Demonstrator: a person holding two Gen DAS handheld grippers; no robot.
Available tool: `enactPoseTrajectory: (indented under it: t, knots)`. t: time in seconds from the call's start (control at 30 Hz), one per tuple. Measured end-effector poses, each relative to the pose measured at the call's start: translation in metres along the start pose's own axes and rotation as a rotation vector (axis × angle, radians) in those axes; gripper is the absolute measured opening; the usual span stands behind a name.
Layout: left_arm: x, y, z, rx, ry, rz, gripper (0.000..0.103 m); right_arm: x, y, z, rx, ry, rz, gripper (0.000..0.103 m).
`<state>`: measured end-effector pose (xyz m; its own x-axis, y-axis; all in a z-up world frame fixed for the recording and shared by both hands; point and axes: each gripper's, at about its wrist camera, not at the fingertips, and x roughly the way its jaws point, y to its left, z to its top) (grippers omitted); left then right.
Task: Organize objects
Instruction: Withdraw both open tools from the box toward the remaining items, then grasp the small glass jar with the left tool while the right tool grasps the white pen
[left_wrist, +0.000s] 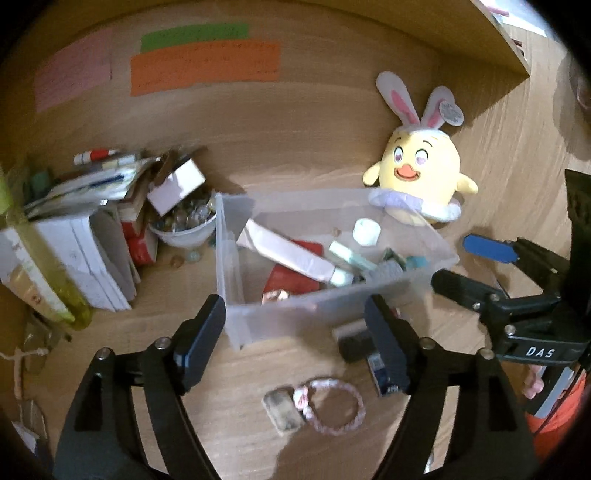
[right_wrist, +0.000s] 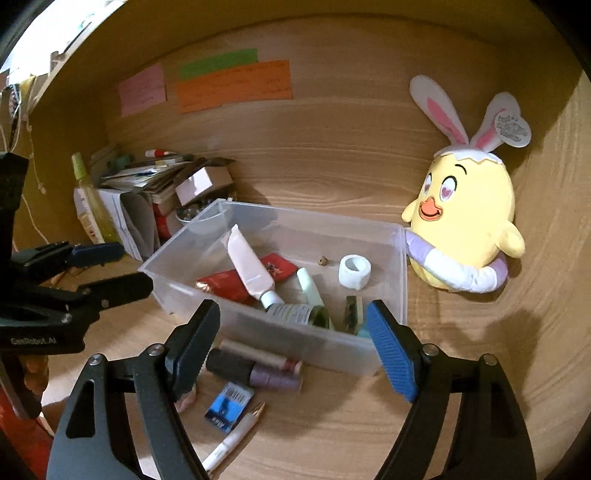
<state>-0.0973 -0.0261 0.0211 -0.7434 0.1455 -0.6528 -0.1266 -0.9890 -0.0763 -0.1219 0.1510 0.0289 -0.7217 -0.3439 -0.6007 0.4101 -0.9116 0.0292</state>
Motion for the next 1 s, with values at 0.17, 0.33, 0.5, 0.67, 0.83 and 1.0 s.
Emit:
enactPoseTrajectory:
  t: [0.17, 0.33, 0.5, 0.67, 0.83, 1.0]
  knots:
    - [0.002, 0.009, -0.022, -0.006, 0.04, 0.012, 0.079, -0.002, 0.01, -0.017, -0.004, 0.03, -0.006, 0.082]
    - [0.011, 0.02, -0.045, -0.019, 0.104, 0.021, 0.079, 0.006, 0.019, -0.038, 0.004, 0.089, 0.004, 0.082]
    - [0.018, 0.027, -0.061, -0.028, 0.147, 0.024, 0.079, 0.009, 0.027, -0.052, -0.016, 0.122, -0.036, 0.082]
    - [0.026, 0.031, -0.078, -0.037, 0.194, 0.012, 0.079, 0.009, 0.031, -0.063, -0.011, 0.153, -0.033, 0.082]
    - [0.031, 0.03, -0.084, -0.044, 0.222, -0.019, 0.079, 0.015, 0.036, -0.079, 0.017, 0.214, -0.001, 0.082]
    - [0.039, 0.02, -0.085, 0.01, 0.239, -0.002, 0.078, 0.02, 0.044, -0.092, 0.001, 0.251, -0.001, 0.081]
